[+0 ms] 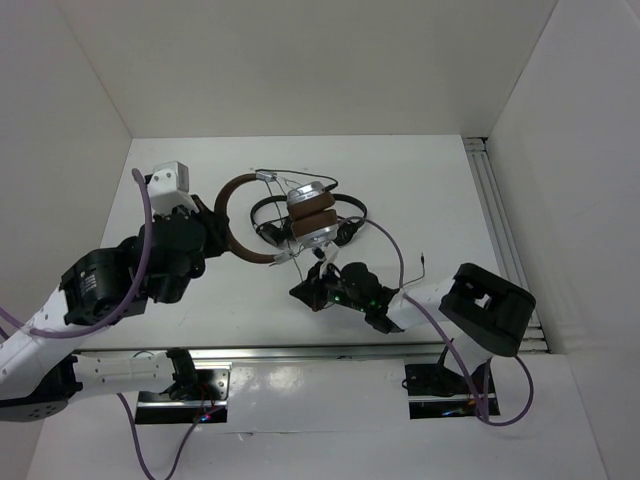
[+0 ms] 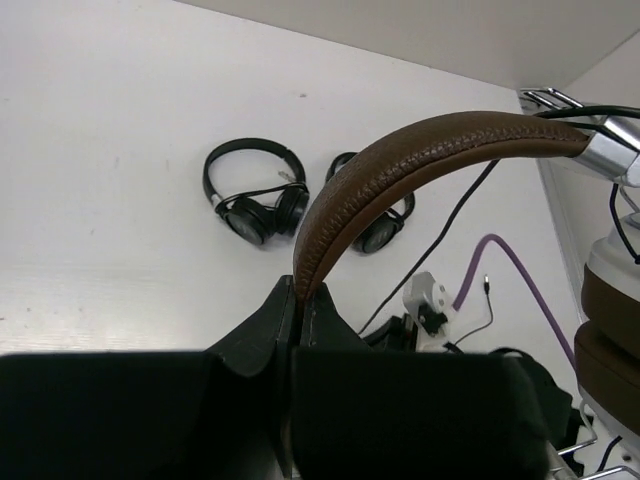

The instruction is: Wrap the headphones

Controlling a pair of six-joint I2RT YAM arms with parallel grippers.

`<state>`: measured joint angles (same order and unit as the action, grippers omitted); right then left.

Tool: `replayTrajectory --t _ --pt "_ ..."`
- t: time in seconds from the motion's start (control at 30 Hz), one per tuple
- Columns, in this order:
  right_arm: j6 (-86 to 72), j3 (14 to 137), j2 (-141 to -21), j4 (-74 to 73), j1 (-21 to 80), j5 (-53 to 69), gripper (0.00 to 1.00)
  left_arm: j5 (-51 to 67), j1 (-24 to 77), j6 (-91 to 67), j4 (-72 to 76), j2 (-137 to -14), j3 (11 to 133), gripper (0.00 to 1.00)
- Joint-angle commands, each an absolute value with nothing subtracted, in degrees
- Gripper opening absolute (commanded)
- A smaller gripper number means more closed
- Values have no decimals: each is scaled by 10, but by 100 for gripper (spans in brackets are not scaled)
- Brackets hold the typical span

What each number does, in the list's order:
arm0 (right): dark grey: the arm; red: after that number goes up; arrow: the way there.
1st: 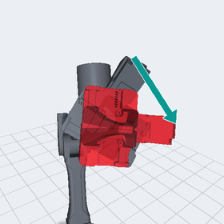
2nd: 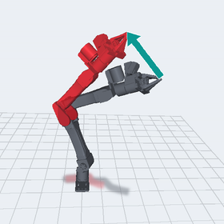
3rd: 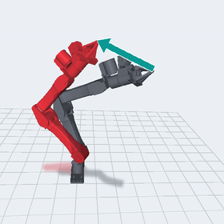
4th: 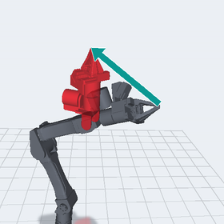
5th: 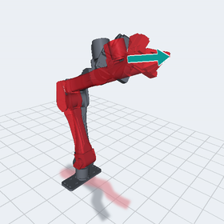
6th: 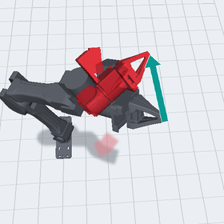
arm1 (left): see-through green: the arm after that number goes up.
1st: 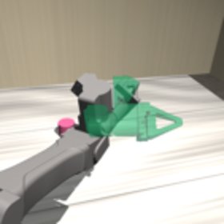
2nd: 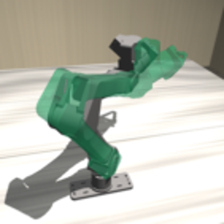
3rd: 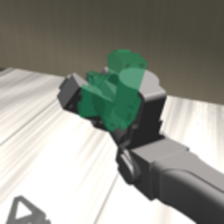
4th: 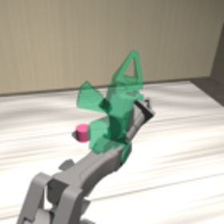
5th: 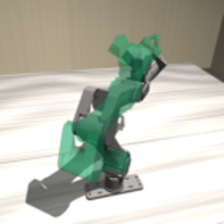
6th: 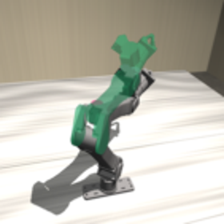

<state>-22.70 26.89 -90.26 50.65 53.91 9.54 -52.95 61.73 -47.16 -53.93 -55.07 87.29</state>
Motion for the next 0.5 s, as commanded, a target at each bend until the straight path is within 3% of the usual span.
replayTrajectory --t 0.0,0.3,0.47 --pt "-224 255 -885 538 579 26 1 -577 603 -558 -548 -556 910 0" --pt "-195 293 -733 293 776 -239 0 -442 395 -436 -473 -610 881 0" --pt "-195 367 -712 198 829 -265 0 -425 343 -444 -461 -633 848 0"
